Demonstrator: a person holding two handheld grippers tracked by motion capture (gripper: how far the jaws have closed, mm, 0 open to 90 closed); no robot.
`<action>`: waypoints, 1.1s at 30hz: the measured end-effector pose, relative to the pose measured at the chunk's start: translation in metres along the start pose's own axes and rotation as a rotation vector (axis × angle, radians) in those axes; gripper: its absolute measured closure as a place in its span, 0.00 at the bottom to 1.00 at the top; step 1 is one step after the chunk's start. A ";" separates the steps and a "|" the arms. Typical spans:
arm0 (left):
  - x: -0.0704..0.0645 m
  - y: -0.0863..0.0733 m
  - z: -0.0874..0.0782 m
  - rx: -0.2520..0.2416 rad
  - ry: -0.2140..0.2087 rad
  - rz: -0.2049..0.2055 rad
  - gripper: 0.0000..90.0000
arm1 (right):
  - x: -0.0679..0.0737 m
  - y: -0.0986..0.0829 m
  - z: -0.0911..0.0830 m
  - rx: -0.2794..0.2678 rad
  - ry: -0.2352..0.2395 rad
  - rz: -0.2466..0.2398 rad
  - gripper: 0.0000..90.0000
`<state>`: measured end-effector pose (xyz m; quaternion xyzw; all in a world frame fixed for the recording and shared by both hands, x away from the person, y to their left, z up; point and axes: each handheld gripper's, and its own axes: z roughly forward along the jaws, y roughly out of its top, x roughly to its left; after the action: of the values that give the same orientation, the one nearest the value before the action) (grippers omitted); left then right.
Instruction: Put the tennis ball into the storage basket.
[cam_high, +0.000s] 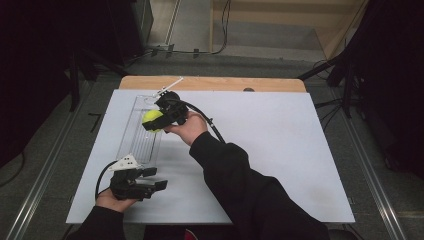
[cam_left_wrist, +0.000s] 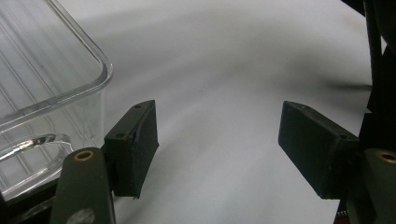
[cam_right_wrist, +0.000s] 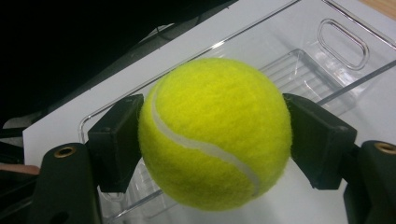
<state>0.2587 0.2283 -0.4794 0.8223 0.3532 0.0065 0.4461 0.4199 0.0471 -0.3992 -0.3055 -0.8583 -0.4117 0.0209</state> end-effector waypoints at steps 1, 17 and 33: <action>0.000 0.000 0.000 -0.001 -0.001 -0.001 0.33 | 0.000 0.001 0.001 -0.003 0.000 0.002 0.26; 0.000 0.000 0.000 -0.001 0.002 -0.003 0.33 | 0.005 0.019 0.020 -0.004 -0.002 -0.004 0.26; 0.001 0.000 -0.001 -0.002 0.003 0.000 0.33 | 0.005 0.021 0.036 0.003 -0.012 0.006 0.26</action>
<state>0.2592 0.2290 -0.4791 0.8220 0.3536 0.0080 0.4463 0.4345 0.0851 -0.4069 -0.3104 -0.8582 -0.4085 0.0175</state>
